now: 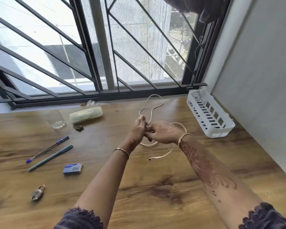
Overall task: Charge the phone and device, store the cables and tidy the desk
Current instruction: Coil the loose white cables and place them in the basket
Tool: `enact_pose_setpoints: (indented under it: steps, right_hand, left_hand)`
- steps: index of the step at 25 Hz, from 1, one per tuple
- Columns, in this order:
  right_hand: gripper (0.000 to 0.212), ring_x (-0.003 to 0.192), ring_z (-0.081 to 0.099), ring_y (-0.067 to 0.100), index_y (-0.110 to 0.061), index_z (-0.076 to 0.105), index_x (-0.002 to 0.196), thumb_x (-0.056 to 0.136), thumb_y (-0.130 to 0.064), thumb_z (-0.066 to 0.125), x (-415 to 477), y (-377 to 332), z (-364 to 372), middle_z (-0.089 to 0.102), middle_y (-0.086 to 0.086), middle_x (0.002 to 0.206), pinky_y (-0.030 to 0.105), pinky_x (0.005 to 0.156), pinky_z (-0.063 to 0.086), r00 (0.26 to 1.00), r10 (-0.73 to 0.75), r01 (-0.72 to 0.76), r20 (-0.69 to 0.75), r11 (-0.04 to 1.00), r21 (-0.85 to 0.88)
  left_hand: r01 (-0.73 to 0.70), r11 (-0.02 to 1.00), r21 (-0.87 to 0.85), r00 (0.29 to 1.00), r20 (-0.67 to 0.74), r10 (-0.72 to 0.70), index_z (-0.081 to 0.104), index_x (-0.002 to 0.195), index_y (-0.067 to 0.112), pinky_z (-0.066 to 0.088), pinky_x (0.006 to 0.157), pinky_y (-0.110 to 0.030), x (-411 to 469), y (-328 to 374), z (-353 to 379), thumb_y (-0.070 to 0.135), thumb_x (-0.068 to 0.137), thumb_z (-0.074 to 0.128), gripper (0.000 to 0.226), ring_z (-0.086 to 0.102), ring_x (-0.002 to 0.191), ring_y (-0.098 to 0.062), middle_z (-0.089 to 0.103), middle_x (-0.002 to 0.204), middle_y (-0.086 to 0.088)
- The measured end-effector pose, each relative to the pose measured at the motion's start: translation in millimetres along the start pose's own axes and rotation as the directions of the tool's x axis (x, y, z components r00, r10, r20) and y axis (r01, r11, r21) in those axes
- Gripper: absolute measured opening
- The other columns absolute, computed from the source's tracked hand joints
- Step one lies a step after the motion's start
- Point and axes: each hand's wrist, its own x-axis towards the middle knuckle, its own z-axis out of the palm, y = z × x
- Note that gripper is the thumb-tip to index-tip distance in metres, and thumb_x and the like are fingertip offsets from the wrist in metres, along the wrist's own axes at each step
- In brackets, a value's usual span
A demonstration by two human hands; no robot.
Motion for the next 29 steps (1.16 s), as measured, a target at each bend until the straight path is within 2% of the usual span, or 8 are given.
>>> enact_pose_setpoints:
  steps: [3,6,9,14,16,22,26,29]
  right_hand:
    - [0.03,0.063,0.052,0.006,-0.02,0.065,0.073,0.094,-0.036,0.052,1,9,-11,0.061,-0.005,0.071,0.022,0.057,0.037,0.993,0.042,-0.031,-0.11,0.994,0.1]
    - [0.029,0.062,0.049,0.005,-0.026,0.06,0.065,0.09,-0.04,0.058,7,16,-16,0.057,-0.009,0.064,0.021,0.057,0.034,0.965,0.044,-0.001,-0.258,0.986,0.165]
    - [0.026,0.064,0.056,0.007,-0.025,0.063,0.065,0.082,-0.044,0.069,14,22,-8,0.066,-0.004,0.07,0.023,0.061,0.042,0.941,0.086,0.024,-0.328,0.947,0.319]
    - [0.023,0.049,0.045,-0.001,-0.012,0.064,0.075,0.088,-0.032,0.066,10,25,16,0.059,-0.008,0.06,0.011,0.046,0.034,0.944,0.215,0.076,-0.252,0.599,0.797]
    - [0.021,0.049,0.039,0.003,-0.017,0.061,0.073,0.091,-0.029,0.062,10,27,27,0.051,-0.007,0.058,0.011,0.041,0.031,0.939,0.267,0.048,-0.215,0.519,0.854]
    - [0.019,0.046,0.033,0.002,-0.011,0.07,0.098,0.097,-0.015,0.051,-1,17,45,0.044,-0.008,0.062,0.012,0.039,0.028,0.983,0.171,-0.084,-0.061,0.726,0.682]
    - [0.023,0.071,0.055,0.001,-0.011,0.071,0.108,0.095,-0.017,0.053,-1,5,35,0.066,-0.008,0.084,0.013,0.068,0.044,0.998,0.057,-0.054,0.0,0.946,0.319]
    - [0.019,0.081,0.062,0.011,-0.022,0.073,0.103,0.09,-0.027,0.06,-5,-1,17,0.071,-0.003,0.088,0.025,0.078,0.051,0.997,0.055,-0.049,-0.059,0.993,0.107]
  left_hand:
    - [0.023,0.999,0.041,0.997,0.078,-0.026,0.048,0.071,0.01,0.032,0.046,-0.019,0,-6,-5,0.033,0.104,0.025,0.046,0.036,0.045,-0.01,0.045,0.051,0.002]
    - [0.103,0.992,-0.067,0.981,0.172,-0.09,0.053,0.07,0.01,0.045,0.063,-0.033,-9,-3,-2,0.051,0.099,0.024,0.058,0.037,0.045,-0.012,0.045,0.053,0.003]
    - [0.195,0.955,-0.223,0.963,0.229,-0.143,0.052,0.071,0.013,0.051,0.055,-0.03,-22,8,1,0.054,0.098,0.023,0.057,0.029,0.042,-0.01,0.041,0.048,0.004]
    - [0.326,0.85,-0.414,0.919,0.35,-0.182,0.05,0.057,0.016,0.02,0.053,-0.029,-25,7,-6,0.054,0.098,0.024,0.061,0.019,0.032,-0.008,0.025,0.038,0.008]
    - [0.338,0.771,-0.54,0.926,0.336,-0.171,0.052,0.054,0.017,0.027,0.048,-0.023,-21,8,-6,0.05,0.099,0.023,0.063,0.02,0.03,-0.007,0.024,0.037,0.008]
    - [0.118,0.607,-0.786,0.993,0.084,-0.083,0.038,0.067,0.017,0.042,0.063,-0.028,-8,24,-12,0.042,0.102,0.017,0.047,0.032,0.034,-0.01,0.029,0.04,0.006]
    - [0.038,0.713,-0.7,0.994,-0.049,-0.1,0.041,0.07,0.015,0.048,0.07,-0.029,-2,24,-13,0.036,0.103,0.025,0.043,0.031,0.038,-0.008,0.033,0.044,0.007]
    - [0.036,0.876,-0.481,0.992,-0.088,-0.089,0.041,0.071,0.015,0.043,0.052,-0.019,-2,18,-15,0.031,0.104,0.028,0.039,0.033,0.041,-0.006,0.036,0.054,0.004]
